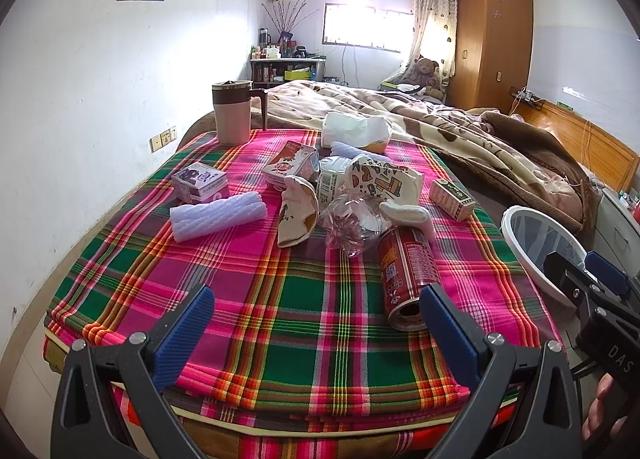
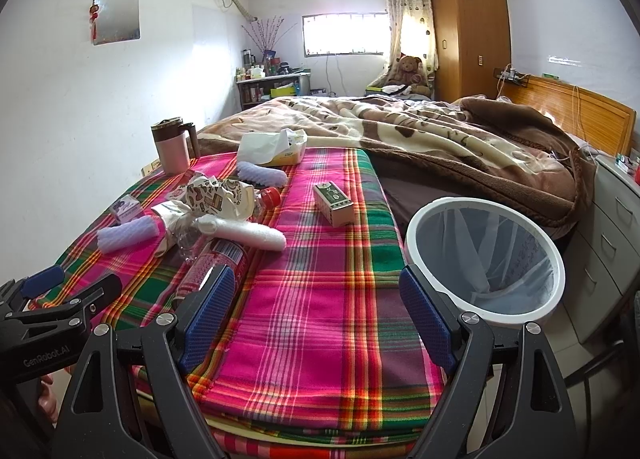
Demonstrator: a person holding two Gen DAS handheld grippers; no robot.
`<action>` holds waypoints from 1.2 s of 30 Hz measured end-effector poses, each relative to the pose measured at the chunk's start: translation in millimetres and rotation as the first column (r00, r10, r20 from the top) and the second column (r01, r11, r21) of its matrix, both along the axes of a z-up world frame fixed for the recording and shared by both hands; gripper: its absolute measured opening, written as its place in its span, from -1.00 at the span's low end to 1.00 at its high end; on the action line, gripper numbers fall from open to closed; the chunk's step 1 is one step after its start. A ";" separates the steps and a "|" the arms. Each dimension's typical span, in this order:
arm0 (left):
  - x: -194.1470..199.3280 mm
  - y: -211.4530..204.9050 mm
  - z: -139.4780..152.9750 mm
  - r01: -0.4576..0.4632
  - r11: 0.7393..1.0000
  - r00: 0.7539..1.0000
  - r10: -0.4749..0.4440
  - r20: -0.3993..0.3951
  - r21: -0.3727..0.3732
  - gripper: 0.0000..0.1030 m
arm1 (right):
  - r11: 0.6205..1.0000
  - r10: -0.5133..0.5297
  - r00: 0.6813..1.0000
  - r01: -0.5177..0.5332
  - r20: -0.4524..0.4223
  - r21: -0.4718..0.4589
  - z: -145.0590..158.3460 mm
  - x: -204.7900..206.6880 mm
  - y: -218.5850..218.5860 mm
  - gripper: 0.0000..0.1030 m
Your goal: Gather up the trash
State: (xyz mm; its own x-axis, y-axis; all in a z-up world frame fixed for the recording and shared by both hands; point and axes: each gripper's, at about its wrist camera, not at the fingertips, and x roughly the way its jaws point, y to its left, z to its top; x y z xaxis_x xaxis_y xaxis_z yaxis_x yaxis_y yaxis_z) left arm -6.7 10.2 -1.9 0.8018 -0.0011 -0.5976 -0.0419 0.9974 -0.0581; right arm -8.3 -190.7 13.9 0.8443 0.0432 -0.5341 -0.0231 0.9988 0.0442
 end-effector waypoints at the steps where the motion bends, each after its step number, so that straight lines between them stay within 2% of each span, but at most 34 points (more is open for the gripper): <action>1: -0.2 0.0 -0.1 0.000 1.000 1.000 0.000 0.000 0.000 1.00 | 1.000 -0.001 1.000 0.001 0.000 0.000 0.0 0.2 -0.1 0.67; 30: 5.5 11.6 -5.0 -0.008 1.000 1.000 0.008 -0.009 -0.015 1.00 | 1.000 0.000 1.000 0.000 -0.002 -0.021 1.7 3.5 3.9 0.67; 36: 15.9 31.6 -8.7 0.015 0.998 1.000 -0.016 -0.013 -0.056 1.00 | 1.000 0.024 1.000 -0.024 -0.018 0.007 -3.5 12.5 12.3 0.67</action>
